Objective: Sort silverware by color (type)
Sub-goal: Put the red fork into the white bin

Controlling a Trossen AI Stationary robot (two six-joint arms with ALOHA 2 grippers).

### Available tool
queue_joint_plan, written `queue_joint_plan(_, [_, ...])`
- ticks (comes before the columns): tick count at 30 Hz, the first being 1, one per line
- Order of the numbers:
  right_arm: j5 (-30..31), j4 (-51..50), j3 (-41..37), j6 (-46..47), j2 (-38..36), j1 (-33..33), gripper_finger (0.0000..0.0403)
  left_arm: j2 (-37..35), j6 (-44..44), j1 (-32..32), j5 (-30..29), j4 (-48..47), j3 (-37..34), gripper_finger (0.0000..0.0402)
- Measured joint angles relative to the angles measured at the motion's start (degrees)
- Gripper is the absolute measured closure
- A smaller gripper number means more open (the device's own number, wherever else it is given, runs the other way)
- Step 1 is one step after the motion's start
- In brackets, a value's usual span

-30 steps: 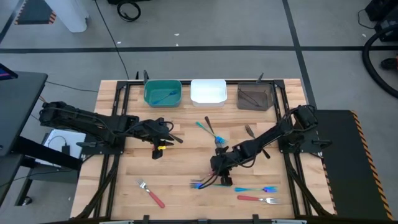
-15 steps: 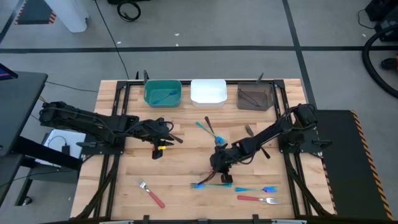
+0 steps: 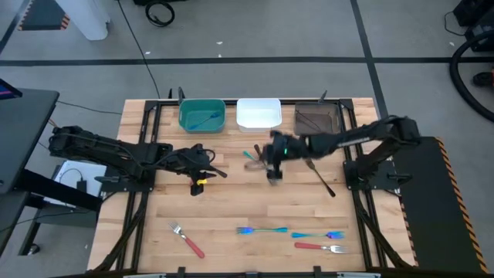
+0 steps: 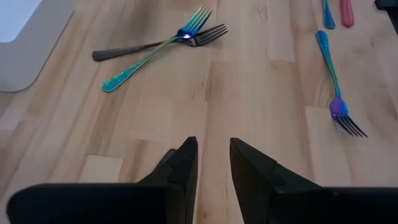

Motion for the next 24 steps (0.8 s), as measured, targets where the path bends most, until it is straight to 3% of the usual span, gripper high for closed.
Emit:
queue_joint_plan(7, [3.2, 5.4, 0.0, -6.6, -1.3, -17.7, 0.0368, 0.0, 0.1, 0.0, -0.1, 0.0, 0.0, 0.0308])
queue_joint_plan(12, [-8.0, 12.4, 0.1, -6.2, 3.0, -28.1, 0.0368, 0.0, 0.1, 0.0, -1.5, 0.6, 0.0, 0.0308])
queue_joint_plan(15, [-12.2, 13.4, 0.1, -4.9, 6.3, -30.8, 0.0364, 0.0, 0.0, 0.0, -1.8, 0.9, 0.0, 0.0308])
queue_joint_plan(24, [-12.6, 16.3, 0.1, -8.5, 10.1, -30.3, 0.0327, 0.0, 0.0, 0.0, -1.9, 1.4, 0.0, 0.0308])
